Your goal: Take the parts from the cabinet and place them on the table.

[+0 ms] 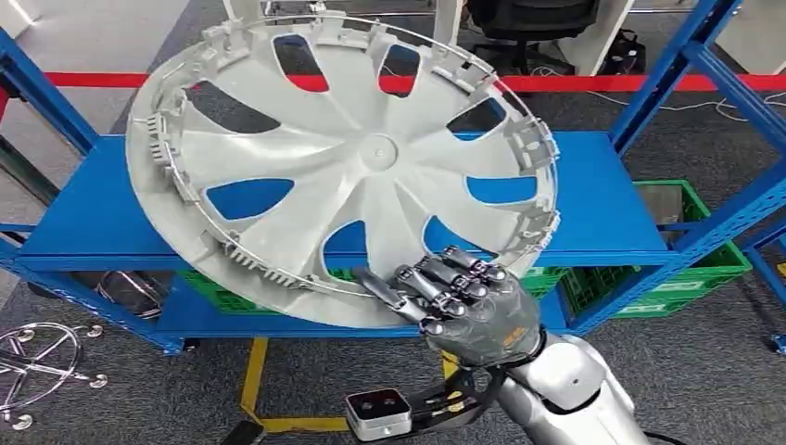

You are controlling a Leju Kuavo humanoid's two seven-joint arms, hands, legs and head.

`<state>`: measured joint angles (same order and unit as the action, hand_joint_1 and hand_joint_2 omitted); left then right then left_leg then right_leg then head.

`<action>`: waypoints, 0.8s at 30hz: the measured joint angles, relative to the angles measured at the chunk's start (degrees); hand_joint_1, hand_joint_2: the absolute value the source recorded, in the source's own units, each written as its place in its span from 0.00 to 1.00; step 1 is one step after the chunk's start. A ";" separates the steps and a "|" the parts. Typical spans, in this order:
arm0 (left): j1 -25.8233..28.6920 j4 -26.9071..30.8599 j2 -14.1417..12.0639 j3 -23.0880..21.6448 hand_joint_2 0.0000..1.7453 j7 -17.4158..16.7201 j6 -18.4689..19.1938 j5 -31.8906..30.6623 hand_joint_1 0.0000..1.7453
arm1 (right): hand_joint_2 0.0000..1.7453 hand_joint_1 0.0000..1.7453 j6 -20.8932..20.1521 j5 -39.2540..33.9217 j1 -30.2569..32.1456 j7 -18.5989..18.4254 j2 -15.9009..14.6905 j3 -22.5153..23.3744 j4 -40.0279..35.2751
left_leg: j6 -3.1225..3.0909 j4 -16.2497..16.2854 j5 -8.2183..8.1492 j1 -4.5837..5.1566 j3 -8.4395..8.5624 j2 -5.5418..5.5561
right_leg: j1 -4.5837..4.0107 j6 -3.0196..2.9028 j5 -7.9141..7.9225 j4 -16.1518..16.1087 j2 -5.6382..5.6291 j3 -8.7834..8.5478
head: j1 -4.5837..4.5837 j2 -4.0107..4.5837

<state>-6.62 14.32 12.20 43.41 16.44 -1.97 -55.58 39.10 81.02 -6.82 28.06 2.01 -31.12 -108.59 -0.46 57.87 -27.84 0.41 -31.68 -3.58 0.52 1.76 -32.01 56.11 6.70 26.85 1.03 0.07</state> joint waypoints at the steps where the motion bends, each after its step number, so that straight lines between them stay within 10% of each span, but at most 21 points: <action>1: 0.00 0.00 0.00 0.00 1.00 0.04 0.00 0.07 0.00 | 1.00 1.00 0.00 -0.02 0.01 0.22 0.04 0.13 0.00 | 0.00 0.00 0.00 0.00 0.00 0.00 | 0.00 0.00 0.00 0.00 0.00 0.00 | 0.02 0.00; 24: -0.12 0.00 -0.11 -0.46 1.00 -0.46 -1.33 0.63 0.00 | 1.00 1.00 0.00 -3.69 2.45 10.76 3.87 4.68 -0.13 | -0.17 0.18 -0.12 0.19 -0.01 -0.02 | 0.16 0.07 0.06 -0.07 0.01 0.00 | -0.02 0.00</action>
<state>-6.74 14.32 12.09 42.95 15.98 -3.30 -54.95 39.10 77.33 -4.37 38.82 5.88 -26.45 -108.72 -0.63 58.05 -27.96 0.60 -31.69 -3.60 0.68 1.83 -31.95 56.04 6.71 26.86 1.01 0.07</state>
